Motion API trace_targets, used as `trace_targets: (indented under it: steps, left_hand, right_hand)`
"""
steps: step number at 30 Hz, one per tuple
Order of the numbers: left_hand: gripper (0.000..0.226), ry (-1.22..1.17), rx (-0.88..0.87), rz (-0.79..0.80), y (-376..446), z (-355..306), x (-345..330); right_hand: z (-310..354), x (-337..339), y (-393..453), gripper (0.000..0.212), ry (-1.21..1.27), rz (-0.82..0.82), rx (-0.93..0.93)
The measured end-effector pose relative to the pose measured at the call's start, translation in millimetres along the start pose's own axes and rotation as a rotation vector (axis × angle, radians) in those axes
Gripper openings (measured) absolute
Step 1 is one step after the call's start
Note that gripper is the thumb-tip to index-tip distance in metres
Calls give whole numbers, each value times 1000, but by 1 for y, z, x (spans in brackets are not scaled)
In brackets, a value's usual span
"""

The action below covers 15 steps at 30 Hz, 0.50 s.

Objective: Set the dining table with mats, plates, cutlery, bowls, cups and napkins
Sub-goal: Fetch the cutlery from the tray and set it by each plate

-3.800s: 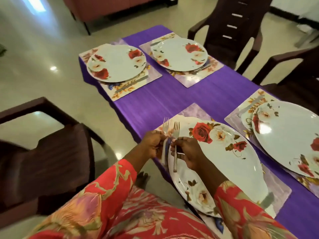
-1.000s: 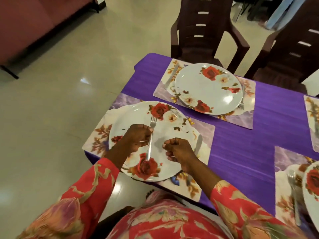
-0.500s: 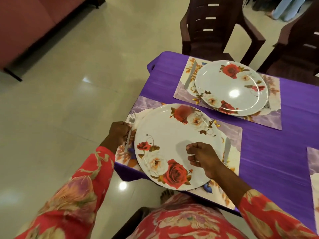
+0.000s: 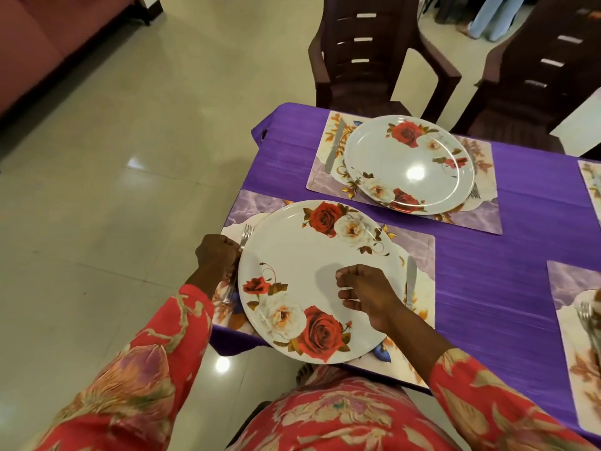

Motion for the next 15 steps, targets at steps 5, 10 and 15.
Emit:
trace_targets:
  steps: [5, 10, 15]
  left_hand:
    - [11, 12, -2, 19, -1, 0, -2]
    - [9, 52, -72, -62, -15, -18, 7]
    - [10, -71, -265, -88, -64, -78, -10]
  right_hand:
    - [-1, 8, -3, 9, 30, -21, 8]
    - [-10, 21, -9, 12, 59, -51, 4]
    - [-22, 44, -17, 13, 117, -118, 12]
Point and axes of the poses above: each hand's wrist, its own y-axis towards the middle knuckle, its own x-axis out of the back of the hand, z = x × y, the point moved 9 cm from there along y, towards the middle knuckle, and after that the axes turned 12 degrees about -y, right-handed, at the moved point
